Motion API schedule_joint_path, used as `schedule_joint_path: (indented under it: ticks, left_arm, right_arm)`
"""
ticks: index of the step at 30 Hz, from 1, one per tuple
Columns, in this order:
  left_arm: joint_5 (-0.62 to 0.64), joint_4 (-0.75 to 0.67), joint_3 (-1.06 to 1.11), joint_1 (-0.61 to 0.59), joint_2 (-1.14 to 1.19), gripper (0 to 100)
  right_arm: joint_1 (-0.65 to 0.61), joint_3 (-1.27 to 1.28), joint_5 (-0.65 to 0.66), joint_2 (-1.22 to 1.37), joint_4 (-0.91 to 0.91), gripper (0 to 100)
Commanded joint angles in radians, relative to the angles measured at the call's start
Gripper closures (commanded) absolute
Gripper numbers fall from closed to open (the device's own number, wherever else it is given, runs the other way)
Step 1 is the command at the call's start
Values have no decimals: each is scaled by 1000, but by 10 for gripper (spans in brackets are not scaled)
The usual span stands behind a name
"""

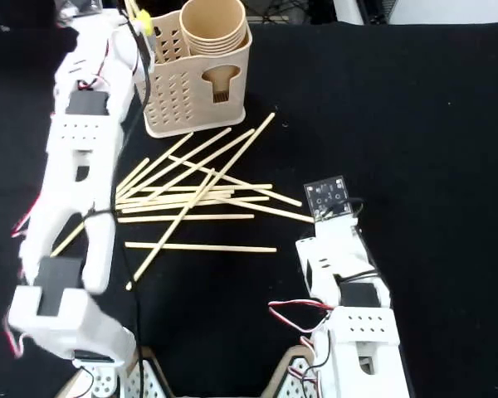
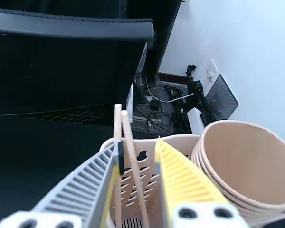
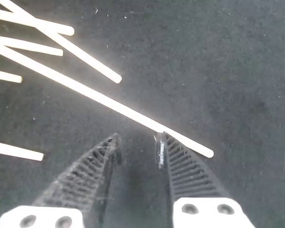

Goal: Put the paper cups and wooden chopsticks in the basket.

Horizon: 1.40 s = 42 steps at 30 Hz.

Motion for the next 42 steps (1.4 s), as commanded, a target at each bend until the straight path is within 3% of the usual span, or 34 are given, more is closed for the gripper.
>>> schedule_joint_path:
  ticks: [1, 9, 17, 19, 22, 26, 36, 42]
  left_arm:
    - [-9, 89, 38, -45, -190, 862]
    - [-28, 249, 260, -151, -425, 859]
    - [-358, 446, 461, -162, -399, 854]
    - [-405, 451, 463, -180, -336, 805]
    - [-525, 454, 424, -185, -218, 730]
    - [-674, 545, 329, -180, -43, 752]
    - [-793, 720, -4, -179, 325, 766]
    - [-916, 806, -53, -140, 436, 766]
  right_arm:
    - [-11, -5, 2, -12, -18, 858]
    - [-12, -5, 2, -12, -18, 858]
    - [-12, -5, 2, -12, -18, 858]
    - [-12, -5, 2, -12, -18, 858]
    - [-12, -5, 2, -12, -18, 858]
    - [-12, -4, 2, -12, -18, 858]
    - [-12, -4, 2, -12, -18, 858]
    - [-12, -4, 2, -12, -18, 858]
